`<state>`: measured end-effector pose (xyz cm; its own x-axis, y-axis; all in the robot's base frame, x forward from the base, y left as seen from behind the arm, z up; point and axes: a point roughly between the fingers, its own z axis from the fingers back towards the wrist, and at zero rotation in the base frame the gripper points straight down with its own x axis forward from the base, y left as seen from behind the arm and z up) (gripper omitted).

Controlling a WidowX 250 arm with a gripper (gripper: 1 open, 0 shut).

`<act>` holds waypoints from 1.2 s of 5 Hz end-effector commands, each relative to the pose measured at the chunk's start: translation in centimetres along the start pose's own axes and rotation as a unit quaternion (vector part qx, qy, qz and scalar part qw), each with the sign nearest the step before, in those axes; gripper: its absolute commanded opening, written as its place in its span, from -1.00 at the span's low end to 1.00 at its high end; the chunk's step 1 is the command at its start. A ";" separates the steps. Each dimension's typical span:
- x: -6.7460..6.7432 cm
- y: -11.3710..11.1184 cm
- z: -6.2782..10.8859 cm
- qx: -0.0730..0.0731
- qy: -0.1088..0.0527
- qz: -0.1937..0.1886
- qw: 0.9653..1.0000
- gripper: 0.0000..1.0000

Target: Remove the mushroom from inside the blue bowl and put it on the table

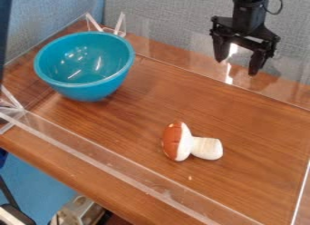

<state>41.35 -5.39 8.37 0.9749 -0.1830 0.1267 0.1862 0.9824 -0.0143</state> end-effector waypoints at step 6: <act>0.7 2.2 4.7 -0.008 -0.020 -0.026 0.999 1.00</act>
<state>41.22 -3.22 10.02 0.9702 -0.2276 0.0831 0.2313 0.9722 -0.0376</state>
